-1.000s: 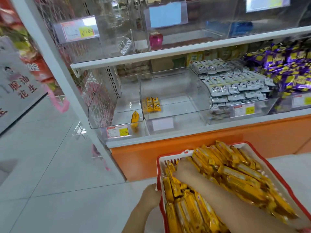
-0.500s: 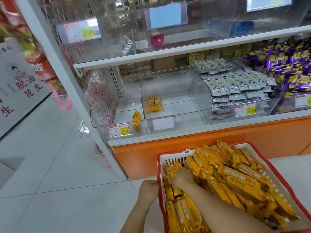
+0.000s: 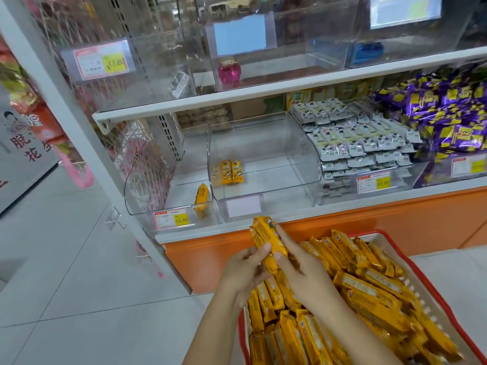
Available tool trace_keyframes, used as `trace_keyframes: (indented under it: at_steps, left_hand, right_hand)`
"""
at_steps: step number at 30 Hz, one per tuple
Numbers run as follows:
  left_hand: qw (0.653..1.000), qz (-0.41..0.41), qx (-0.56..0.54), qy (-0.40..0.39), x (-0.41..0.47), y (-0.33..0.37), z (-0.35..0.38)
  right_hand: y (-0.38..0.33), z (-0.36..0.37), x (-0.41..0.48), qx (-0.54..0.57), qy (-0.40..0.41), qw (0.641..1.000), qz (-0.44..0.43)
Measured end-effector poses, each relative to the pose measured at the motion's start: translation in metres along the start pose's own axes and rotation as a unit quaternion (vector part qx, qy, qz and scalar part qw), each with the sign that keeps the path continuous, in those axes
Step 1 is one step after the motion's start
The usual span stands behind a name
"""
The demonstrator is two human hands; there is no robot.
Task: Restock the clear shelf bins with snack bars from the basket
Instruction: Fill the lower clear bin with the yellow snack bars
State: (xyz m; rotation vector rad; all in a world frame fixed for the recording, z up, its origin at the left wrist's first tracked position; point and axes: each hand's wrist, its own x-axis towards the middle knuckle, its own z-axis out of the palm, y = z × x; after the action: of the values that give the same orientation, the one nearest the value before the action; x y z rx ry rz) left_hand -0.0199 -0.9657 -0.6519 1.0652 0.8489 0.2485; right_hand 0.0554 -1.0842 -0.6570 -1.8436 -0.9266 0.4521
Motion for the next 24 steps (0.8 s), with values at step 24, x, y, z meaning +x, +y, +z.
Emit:
trace_keyframes:
  at_steps: [24]
  left_hand:
    - [0.939,0.277,0.174,0.104,0.018,0.13,0.014]
  right_hand:
    - [-0.063,-0.074,0.117,-0.129,0.083,0.988,-0.005]
